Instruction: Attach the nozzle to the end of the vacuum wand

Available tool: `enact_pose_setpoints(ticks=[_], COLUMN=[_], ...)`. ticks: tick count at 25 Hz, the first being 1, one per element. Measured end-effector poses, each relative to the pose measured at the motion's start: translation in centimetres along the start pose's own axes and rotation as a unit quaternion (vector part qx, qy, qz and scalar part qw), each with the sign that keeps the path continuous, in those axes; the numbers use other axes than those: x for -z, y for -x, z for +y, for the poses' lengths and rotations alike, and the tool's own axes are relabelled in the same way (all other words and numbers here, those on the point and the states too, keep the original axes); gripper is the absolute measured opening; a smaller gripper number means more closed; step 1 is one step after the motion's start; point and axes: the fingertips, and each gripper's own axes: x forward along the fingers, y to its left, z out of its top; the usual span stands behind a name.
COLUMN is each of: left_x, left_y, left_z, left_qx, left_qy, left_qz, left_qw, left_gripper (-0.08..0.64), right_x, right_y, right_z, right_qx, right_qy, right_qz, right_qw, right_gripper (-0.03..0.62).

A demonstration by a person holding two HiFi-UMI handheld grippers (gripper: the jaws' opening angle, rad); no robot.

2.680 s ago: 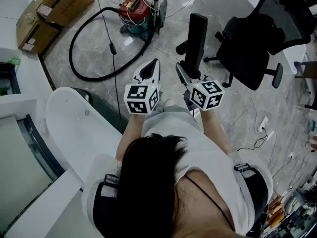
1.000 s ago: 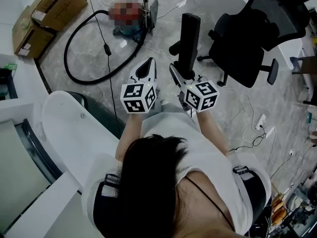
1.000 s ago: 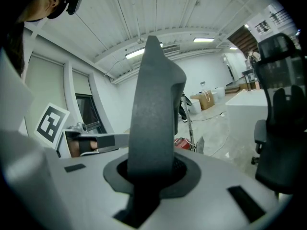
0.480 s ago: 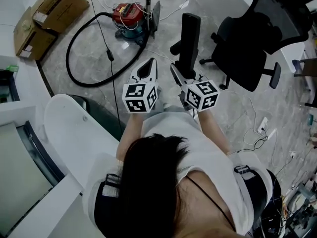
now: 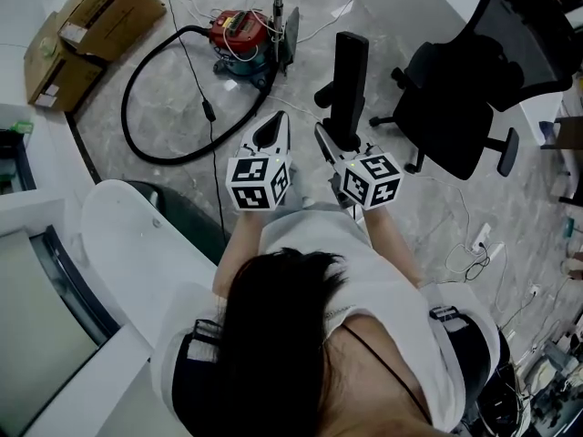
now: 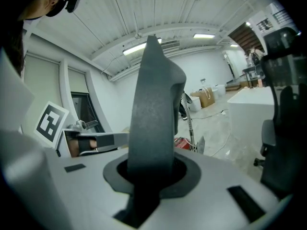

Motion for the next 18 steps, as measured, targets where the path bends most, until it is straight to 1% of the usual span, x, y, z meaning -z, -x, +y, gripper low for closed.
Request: enact_pose_setpoints(ticks=[11, 18], left_x=[-1.6, -3.3], left_y=[-3.7, -6.4], left_z=[2.7, 3.5], left_qx=[0.003, 0.025], left_qy=[0.008, 0.004], left_qz=[0.011, 0.015], left_qw=[0.9999, 0.9996], left_gripper=[0.003, 0.003], right_x=[-1.6, -3.2], right_y=[-4.1, -6.4], right_z=[-1.8, -3.0], right_qx=[0.003, 0.013], right_qy=[-0.011, -0.017], right_qz=[0.013, 0.016], right_qw=[1.0, 1.0], right_gripper=[0.078, 0.078])
